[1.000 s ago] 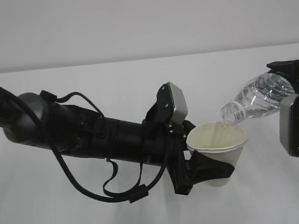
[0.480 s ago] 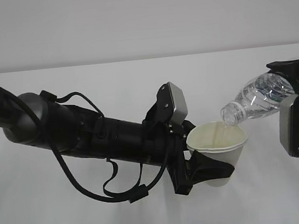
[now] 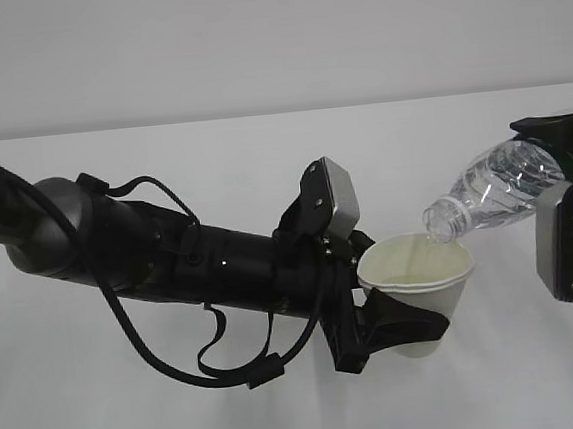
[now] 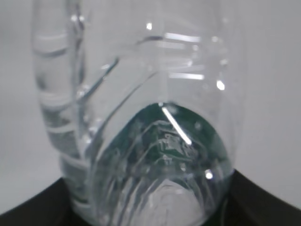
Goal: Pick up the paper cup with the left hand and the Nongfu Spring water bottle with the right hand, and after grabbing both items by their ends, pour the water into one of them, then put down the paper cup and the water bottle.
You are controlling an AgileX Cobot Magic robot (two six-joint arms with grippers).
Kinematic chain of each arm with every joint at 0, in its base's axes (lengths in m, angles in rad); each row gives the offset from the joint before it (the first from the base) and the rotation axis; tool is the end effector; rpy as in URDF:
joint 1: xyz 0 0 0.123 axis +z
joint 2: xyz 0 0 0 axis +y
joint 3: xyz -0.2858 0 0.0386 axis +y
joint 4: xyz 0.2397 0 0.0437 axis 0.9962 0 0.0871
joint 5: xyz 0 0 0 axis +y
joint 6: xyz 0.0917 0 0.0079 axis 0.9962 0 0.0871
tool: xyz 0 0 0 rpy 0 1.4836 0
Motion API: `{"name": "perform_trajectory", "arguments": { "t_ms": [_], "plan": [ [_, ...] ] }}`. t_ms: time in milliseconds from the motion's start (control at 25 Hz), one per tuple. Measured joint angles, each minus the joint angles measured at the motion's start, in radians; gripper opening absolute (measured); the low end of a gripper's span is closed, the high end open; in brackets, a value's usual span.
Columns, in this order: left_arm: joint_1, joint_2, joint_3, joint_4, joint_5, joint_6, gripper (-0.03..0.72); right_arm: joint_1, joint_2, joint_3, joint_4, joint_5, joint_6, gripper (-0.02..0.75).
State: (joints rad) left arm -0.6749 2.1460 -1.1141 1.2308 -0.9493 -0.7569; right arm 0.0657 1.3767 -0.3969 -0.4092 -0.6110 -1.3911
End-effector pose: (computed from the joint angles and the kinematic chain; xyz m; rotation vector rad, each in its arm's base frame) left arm 0.2683 -0.3050 0.1296 1.3963 1.5325 -1.1511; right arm 0.2357 0.0365 0.2078 -1.6557 1.1051 -0.9044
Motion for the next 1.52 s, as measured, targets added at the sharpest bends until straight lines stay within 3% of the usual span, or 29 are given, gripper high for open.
{"name": "perform_trajectory", "arguments": {
  "t_ms": [1520],
  "plan": [
    [0.0,0.0,0.0,0.0,0.0,0.0,0.426,0.0,0.0,-0.008,-0.007,-0.003,-0.019,0.438]
  ]
}}
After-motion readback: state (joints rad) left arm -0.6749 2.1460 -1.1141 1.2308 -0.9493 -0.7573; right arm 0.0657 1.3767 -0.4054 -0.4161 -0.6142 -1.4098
